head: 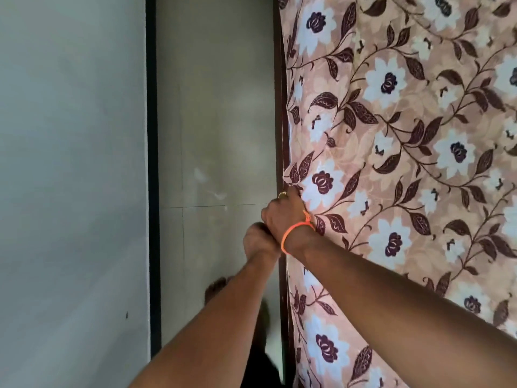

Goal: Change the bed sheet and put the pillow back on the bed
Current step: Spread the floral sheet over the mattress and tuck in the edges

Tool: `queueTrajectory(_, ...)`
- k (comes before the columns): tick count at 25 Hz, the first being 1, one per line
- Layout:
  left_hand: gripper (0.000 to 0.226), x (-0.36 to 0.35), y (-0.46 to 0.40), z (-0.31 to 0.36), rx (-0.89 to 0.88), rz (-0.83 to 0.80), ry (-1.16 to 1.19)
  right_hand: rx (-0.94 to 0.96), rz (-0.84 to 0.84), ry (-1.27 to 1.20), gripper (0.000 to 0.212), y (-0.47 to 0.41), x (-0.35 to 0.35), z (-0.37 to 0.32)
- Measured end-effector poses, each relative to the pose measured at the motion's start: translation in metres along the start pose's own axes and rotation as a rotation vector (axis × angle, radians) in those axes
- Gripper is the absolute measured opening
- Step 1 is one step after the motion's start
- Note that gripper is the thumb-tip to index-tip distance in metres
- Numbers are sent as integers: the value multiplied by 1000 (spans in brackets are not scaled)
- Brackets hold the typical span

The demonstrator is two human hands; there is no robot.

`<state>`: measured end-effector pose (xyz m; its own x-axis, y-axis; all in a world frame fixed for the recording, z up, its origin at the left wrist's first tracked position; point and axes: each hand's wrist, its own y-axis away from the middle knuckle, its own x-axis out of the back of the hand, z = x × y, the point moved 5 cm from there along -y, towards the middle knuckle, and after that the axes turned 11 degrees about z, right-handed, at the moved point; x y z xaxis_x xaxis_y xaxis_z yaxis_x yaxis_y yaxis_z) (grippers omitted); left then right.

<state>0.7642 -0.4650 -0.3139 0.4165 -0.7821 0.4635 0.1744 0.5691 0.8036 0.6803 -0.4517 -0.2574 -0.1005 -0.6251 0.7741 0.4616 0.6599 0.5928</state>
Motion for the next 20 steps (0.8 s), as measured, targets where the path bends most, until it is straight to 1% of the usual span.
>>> queueTrajectory(1, 9, 1, -4, 17, -10, -8, 68, -30, 55, -52, 31, -9, 16, 10)
queueTrajectory(3, 29, -4, -13, 51, 2, -16, 227, -52, 241, -88, 30, -34, 58, 38)
queueTrajectory(4, 35, -6, -17, 71, -17, -23, 231, -56, 307, -43, 31, -49, 73, 54)
queueTrajectory(5, 36, -9, -20, 94, -45, -39, 252, -63, 334, 28, 33, -66, 90, 76)
queueTrajectory(6, 34, -11, -22, 117, -70, -66, 292, -69, 300, 105, 36, -82, 104, 97)
queueTrajectory(8, 30, -20, -31, 156, -107, -114, 308, -90, 173, 236, 39, -105, 119, 136)
queueTrajectory(10, 24, -25, -49, 176, -83, -53, 220, -28, 109, 258, 37, -121, 124, 154)
queueTrajectory(11, 20, -22, -58, 185, -87, 2, 151, 45, 122, 259, 36, -128, 126, 153)
queueTrajectory(13, 13, -9, -74, 202, -77, 102, 165, 148, 224, 220, 31, -139, 133, 150)
queueTrajectory(14, 11, -5, -85, 209, -98, 139, 160, 149, 274, 191, 30, -148, 134, 156)
queueTrajectory(15, 13, -3, -92, 216, -120, 158, 115, 117, 280, 162, 31, -157, 133, 165)
queueTrajectory(17, 18, -4, -95, 225, -87, 101, 17, 93, 198, 136, 32, -168, 122, 176)
queueTrajectory(18, 14, -3, -93, 233, -50, 80, 19, 96, 163, 134, 31, -172, 120, 176)
queueTrajectory(19, 8, -2, -93, 243, -37, 56, 6, 98, 155, 127, 30, -179, 123, 172)
queueTrajectory(20, 10, 0, -93, 256, -24, 29, -16, 96, 173, 76, 29, -187, 130, 171)
